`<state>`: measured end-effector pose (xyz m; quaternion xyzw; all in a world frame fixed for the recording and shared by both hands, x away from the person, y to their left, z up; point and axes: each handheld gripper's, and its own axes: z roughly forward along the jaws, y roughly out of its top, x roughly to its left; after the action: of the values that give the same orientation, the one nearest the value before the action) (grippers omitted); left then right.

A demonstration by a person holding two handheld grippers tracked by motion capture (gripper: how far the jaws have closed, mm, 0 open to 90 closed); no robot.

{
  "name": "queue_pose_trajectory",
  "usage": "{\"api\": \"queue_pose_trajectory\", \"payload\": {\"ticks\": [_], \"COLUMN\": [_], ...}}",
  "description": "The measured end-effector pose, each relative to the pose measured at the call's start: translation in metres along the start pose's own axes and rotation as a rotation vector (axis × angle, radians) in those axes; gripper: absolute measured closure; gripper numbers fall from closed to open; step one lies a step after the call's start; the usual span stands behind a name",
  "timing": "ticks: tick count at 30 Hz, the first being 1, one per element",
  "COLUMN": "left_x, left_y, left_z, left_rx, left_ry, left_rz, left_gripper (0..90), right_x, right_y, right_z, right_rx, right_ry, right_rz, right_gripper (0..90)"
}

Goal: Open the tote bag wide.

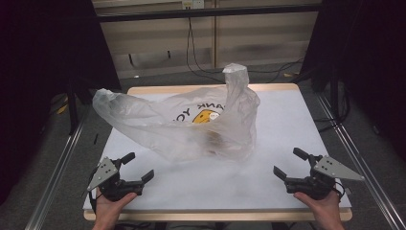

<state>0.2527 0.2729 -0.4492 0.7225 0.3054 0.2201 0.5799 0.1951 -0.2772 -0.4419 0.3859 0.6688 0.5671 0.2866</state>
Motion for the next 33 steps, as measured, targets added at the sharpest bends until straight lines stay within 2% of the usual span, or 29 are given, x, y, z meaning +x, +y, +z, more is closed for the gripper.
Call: {"api": "queue_pose_trajectory", "payload": {"ticks": [6, 7, 10, 11, 12, 13, 15, 16, 17, 18, 20, 21, 22, 23, 24, 25, 27, 29, 30, 31, 33], "left_x": [0.000, 0.000, 0.000, -0.001, 0.001, 0.001, 0.001, 0.000, 0.002, 0.000, 0.000, 0.000, 0.000, 0.000, 0.001, -0.001, -0.002, -0.001, -0.002, -0.002, -0.003], "left_y": [0.000, 0.000, 0.000, 0.000, 0.000, 0.000, 0.001, 0.001, 0.001, 0.002, 0.003, 0.003, 0.003, 0.004, 0.005, 0.005, 0.006, 0.008, 0.009, 0.010, 0.012], "left_z": [0.000, 0.000, 0.000, 0.000, -0.002, -0.002, -0.003, -0.003, -0.004, -0.004, -0.004, -0.005, -0.005, -0.005, -0.006, -0.005, -0.004, -0.003, -0.002, -0.001, 0.000], "left_rx": [0.008, 0.014, 0.020, 0.016, 0.024, 0.020, 0.024, 0.018, 0.024, 0.021, 0.024, 0.027, 0.020, 0.019, 0.029, 0.024, 0.032, 0.043, 0.047, 0.051, 0.057], "left_ry": [0.000, -0.006, -0.013, -0.023, -0.026, -0.035, -0.048, -0.044, -0.072, -0.059, -0.080, -0.082, -0.095, -0.101, -0.108, -0.120, -0.136, -0.143, -0.155, -0.166, -0.166], "left_rz": [-0.001, 0.005, 0.010, -0.002, 0.018, 0.011, 0.008, 0.003, 0.020, 0.008, 0.016, 0.020, 0.021, 0.016, 0.027, 0.007, -0.009, 0.001, -0.015, -0.029, -0.018], "left_gripper": [7.1, 11.1, 14.5, 22.0, 22.0, 31.7, 41.0, 41.0, 49.9, 54.4, 57.5, 64.8, 64.8, 70.5, 73.1, 73.1, 79.6, 83.4, 83.4, 88.2, 89.3], "right_x": [-0.002, -0.002, -0.003, -0.003, -0.003, -0.004, -0.004, -0.004, -0.004, -0.004, -0.004, -0.004, -0.004, -0.003, -0.003, -0.003, -0.001, -0.001, -0.001, -0.001, -0.001], "right_y": [0.000, 0.000, 0.000, 0.001, 0.001, 0.001, 0.002, 0.002, 0.003, 0.003, 0.003, 0.004, 0.004, 0.005, 0.005, 0.006, 0.009, 0.011, 0.011, 0.014, 0.015], "right_z": [-0.001, -0.002, -0.002, -0.002, -0.002, -0.002, -0.001, -0.001, 0.000, 0.000, 0.000, 0.001, 0.001, 0.002, 0.002, 0.002, 0.004, 0.007, 0.007, 0.009, 0.010], "right_rx": [0.006, 0.006, 0.007, 0.008, 0.008, 0.005, 0.004, 0.004, 0.002, 0.001, 0.000, 0.004, 0.004, 0.008, 0.008, 0.005, 0.007, 0.012, 0.012, 0.022, 0.025], "right_ry": [-0.005, 0.001, 0.016, 0.030, 0.030, 0.044, 0.063, 0.063, 0.075, 0.084, 0.085, 0.105, 0.105, 0.115, 0.115, 0.127, 0.151, 0.171, 0.171, 0.188, 0.197], "right_rz": [0.002, 0.006, 0.007, 0.006, 0.006, 0.007, 0.009, 0.009, 0.007, 0.004, -0.006, -0.001, -0.001, -0.007, -0.007, -0.007, -0.002, -0.005, -0.005, 0.005, 0.010], "right_gripper": [9.0, 15.1, 20.2, 30.3, 30.3, 38.4, 49.1, 49.1, 56.3, 59.4, 61.8, 68.9, 68.9, 73.7, 73.7, 76.4, 83.5, 87.5, 87.5, 90.0, 90.0]}}
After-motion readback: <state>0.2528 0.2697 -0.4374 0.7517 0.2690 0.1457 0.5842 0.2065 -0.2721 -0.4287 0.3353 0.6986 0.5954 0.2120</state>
